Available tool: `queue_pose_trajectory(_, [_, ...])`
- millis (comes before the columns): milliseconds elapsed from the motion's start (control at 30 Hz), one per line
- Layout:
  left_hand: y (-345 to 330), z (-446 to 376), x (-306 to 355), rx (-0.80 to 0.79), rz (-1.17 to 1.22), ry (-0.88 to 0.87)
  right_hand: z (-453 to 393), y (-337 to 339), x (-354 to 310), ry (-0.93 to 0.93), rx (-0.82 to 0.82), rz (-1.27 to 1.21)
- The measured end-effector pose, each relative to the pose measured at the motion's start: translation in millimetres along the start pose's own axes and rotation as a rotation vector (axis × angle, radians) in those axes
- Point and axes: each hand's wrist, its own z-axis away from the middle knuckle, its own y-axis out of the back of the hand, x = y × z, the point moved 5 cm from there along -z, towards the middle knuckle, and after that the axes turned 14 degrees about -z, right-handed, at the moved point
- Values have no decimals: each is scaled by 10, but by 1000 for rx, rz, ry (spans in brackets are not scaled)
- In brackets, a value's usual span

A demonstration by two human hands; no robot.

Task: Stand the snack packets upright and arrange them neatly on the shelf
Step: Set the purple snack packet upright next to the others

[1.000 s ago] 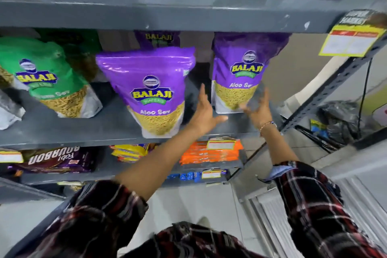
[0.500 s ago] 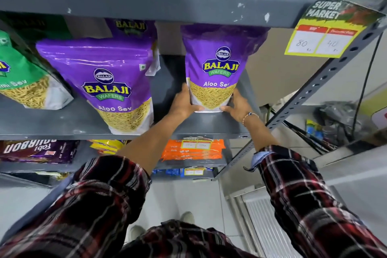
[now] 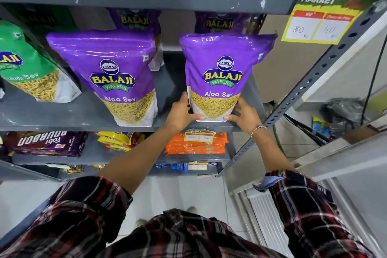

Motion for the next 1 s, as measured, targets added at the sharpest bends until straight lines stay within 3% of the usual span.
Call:
queue_pose_trajectory(733, [-68,227,59,-15,-1,-22,188,-7,86,12,-10,-16])
queue_pose_trajectory(800, [-36,293,47,19,31,-24,252,-1,109,43,73,-85])
queue_pose_trajectory(933, [107,662,-56,169,48,-15,637,-192,142,176,582,-254])
queue_pose_trajectory(1000, [203,875,-164,211,-13,-15,751,-603,120,212,540,-281])
